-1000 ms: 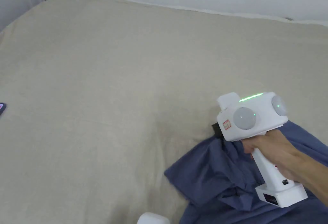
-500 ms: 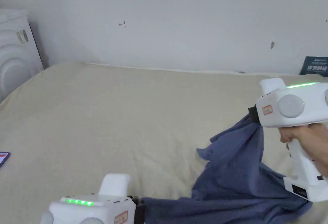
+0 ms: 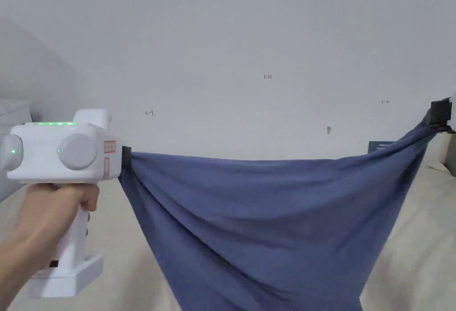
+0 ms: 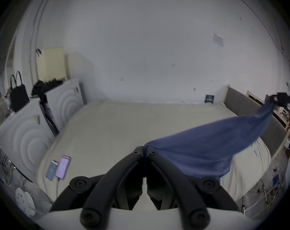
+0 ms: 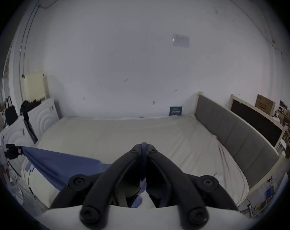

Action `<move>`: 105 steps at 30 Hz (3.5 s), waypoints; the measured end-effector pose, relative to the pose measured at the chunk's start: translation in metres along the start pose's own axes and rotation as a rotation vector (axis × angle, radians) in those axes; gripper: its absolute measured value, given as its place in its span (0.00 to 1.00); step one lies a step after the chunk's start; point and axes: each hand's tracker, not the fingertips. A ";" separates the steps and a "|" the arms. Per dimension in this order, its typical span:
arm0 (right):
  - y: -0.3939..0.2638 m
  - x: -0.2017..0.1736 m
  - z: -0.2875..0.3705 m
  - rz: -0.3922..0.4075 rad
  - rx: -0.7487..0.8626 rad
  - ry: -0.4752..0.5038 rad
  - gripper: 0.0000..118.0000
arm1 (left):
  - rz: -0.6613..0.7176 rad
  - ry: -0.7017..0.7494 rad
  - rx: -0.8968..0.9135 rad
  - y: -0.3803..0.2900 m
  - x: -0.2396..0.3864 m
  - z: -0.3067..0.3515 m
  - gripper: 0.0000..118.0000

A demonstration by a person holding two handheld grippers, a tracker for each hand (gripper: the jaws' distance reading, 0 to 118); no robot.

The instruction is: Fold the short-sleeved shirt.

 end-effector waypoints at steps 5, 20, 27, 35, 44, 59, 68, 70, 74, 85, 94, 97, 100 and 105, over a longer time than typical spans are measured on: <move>0.028 -0.004 0.020 -0.012 0.053 0.014 0.04 | 0.027 0.058 0.078 0.056 -0.018 0.027 0.00; 0.095 -0.044 -0.010 0.061 0.139 -0.024 0.04 | -0.026 0.210 0.095 0.129 -0.029 -0.005 0.00; 0.129 -0.048 -0.081 0.066 0.154 -0.066 0.04 | 0.027 0.192 0.117 0.166 -0.020 -0.073 0.00; 0.153 -0.054 -0.181 0.082 0.201 -0.118 0.04 | -0.017 0.234 0.216 0.211 0.002 -0.164 0.00; 0.149 -0.061 -0.281 0.130 0.217 -0.173 0.04 | -0.115 0.309 0.250 0.212 0.025 -0.269 0.00; 0.003 -0.043 -0.335 0.147 0.003 -0.116 0.04 | -0.141 0.258 0.055 0.076 0.025 -0.339 0.00; -0.187 -0.022 -0.272 0.058 -0.289 -0.069 0.04 | -0.124 0.183 -0.254 -0.116 0.010 -0.293 0.00; -0.227 -0.019 -0.243 0.060 -0.326 -0.074 0.04 | -0.088 0.154 -0.314 -0.154 0.004 -0.267 0.00; -0.294 -0.013 -0.187 0.071 -0.419 -0.058 0.04 | -0.093 0.129 -0.437 -0.217 -0.010 -0.220 0.01; -0.378 0.025 -0.076 -0.016 -0.519 -0.077 0.04 | -0.017 0.133 -0.506 -0.311 -0.047 -0.103 0.01; -0.395 0.038 -0.037 -0.072 -0.542 -0.084 0.04 | 0.012 0.078 -0.544 -0.340 -0.051 -0.050 0.01; -0.402 0.039 -0.035 -0.099 -0.554 -0.097 0.04 | 0.038 0.071 -0.548 -0.343 -0.053 -0.046 0.01; -0.410 0.038 -0.036 -0.044 -0.568 -0.185 0.10 | 0.039 0.040 -0.553 -0.348 -0.050 -0.043 0.03; -0.399 0.032 -0.014 -0.129 -0.569 -0.277 0.98 | 0.069 0.042 -0.536 -0.352 -0.064 -0.020 0.93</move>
